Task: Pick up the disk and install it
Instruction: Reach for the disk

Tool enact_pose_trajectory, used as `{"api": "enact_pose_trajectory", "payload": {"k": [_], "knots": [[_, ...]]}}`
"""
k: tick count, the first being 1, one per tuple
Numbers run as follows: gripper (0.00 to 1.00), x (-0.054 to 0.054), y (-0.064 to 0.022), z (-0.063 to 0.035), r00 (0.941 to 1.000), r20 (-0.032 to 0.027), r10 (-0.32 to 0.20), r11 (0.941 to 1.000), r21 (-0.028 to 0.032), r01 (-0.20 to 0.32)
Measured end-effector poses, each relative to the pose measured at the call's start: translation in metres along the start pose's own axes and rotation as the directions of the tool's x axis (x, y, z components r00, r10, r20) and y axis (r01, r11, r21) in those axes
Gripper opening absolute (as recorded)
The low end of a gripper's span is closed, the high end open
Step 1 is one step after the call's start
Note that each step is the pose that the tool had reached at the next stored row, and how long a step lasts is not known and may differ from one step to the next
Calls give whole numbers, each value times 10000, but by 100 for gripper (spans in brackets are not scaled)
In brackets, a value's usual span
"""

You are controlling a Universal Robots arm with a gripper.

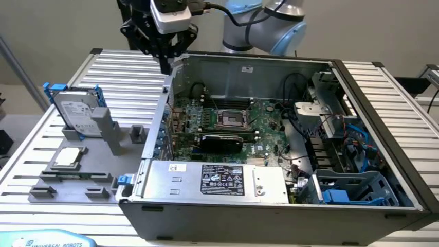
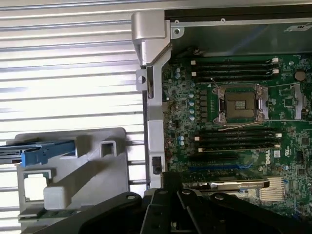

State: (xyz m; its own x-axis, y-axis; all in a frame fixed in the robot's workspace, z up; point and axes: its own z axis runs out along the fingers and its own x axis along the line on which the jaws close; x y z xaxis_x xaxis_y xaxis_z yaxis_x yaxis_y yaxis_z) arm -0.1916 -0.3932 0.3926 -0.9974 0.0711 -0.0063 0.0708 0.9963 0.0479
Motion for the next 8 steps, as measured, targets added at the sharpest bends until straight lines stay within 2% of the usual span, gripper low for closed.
{"api": "enact_pose_trajectory", "payload": {"k": [8], "knots": [[11, 364, 9, -2, 10000, -71, 3, 10000, 6, -3]]}}
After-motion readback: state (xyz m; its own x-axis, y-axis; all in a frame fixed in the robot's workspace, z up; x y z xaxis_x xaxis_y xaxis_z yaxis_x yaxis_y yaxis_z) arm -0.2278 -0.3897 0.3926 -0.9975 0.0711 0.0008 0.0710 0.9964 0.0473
